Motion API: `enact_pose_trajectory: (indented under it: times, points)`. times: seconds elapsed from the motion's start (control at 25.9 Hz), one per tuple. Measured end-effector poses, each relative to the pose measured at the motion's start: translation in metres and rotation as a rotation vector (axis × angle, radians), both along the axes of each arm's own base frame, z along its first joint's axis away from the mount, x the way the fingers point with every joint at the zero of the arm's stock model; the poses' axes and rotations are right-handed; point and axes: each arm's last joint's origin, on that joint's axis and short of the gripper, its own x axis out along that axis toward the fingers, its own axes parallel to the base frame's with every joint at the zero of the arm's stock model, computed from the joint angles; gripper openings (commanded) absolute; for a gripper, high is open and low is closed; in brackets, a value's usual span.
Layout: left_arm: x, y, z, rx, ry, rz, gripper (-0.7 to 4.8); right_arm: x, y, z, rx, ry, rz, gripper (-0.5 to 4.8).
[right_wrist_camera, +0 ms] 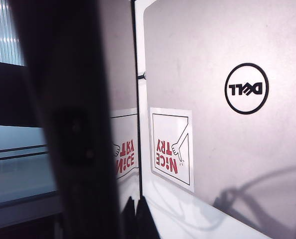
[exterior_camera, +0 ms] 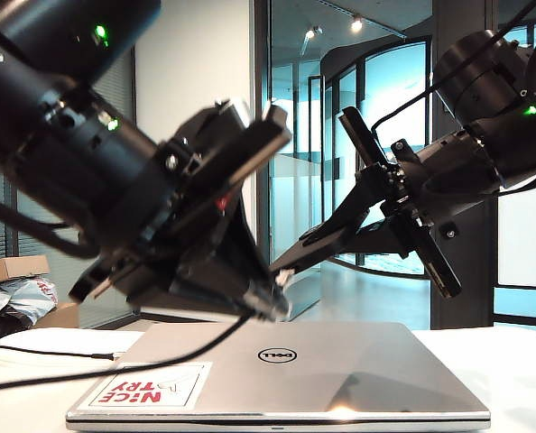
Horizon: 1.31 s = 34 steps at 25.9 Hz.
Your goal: Pick up the charging cable and the phone, plug the charging cable into the charging port on the phone, and finally place them back on the table.
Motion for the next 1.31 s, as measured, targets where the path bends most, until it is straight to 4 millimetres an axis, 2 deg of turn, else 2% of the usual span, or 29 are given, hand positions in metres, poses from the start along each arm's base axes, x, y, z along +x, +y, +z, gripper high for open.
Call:
enact_pose_trajectory:
  times: [0.12,1.31]
  points:
    - [0.0010,-0.0013,-0.0043,0.003,0.011,0.006,-0.06,0.0001,0.0000,0.0001,0.000,-0.002,-0.001,-0.05]
    - [0.0027,-0.0034,-0.0025,-0.049,0.031,0.040,-0.06,-0.0036,0.0007,-0.0023,0.006,0.024,0.068,-0.05]
